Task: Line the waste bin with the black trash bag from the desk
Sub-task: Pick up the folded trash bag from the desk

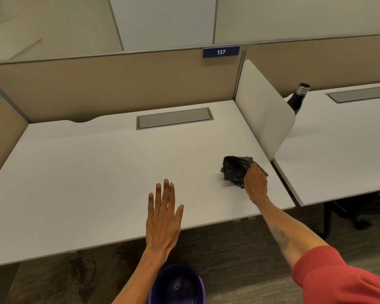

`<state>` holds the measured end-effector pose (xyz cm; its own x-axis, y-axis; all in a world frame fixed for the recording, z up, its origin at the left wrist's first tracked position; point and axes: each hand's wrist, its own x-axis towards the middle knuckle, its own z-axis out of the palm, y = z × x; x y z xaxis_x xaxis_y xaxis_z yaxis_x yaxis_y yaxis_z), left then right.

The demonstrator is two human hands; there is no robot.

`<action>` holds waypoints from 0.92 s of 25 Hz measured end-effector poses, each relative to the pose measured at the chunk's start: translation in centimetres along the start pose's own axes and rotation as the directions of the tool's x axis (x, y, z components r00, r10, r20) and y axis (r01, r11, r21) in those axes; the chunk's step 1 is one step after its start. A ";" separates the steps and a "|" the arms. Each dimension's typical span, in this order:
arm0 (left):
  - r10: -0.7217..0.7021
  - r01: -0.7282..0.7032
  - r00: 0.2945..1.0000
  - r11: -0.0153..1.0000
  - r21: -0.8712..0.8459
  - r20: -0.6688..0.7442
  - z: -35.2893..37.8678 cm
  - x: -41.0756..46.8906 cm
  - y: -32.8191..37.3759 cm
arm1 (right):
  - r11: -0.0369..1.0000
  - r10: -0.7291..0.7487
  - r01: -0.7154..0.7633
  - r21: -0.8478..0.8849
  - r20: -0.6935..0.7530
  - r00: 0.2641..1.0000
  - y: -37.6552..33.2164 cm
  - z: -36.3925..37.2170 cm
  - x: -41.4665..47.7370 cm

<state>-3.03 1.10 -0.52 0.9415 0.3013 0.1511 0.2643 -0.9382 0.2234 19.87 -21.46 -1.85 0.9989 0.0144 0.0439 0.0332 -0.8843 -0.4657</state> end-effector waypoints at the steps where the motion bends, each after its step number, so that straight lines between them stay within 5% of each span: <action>1: 0.006 -0.006 1.000 1.000 0.002 -0.007 -0.3 -0.4 0.1 | 1.000 -0.001 0.001 -0.001 -0.011 1.000 -0.1 -0.7 -0.4; 8: 0.028 -0.029 0.999 0.999 -0.025 -0.031 -3.1 -4.2 -0.6 | 0.992 -0.089 0.070 -0.108 -0.178 0.980 -1.9 -6.7 -5.2; 16: 0.073 -0.080 0.990 0.995 -0.054 -0.124 -8.8 -10.9 -2.4 | 0.943 -0.275 0.221 -0.247 -0.211 0.938 -5.7 -12.0 -15.8; 23: 0.130 -0.144 0.980 0.986 -0.088 -0.152 -13.1 -17.6 -5.0 | 0.863 -0.505 0.452 -0.228 -0.324 0.800 -9.6 -15.0 -27.0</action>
<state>-23.70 2.76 8.31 0.9250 0.1992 0.3236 0.1062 -0.9532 0.2832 -7.90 -20.34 14.76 0.7721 0.3065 0.5567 0.4725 -0.8627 -0.1803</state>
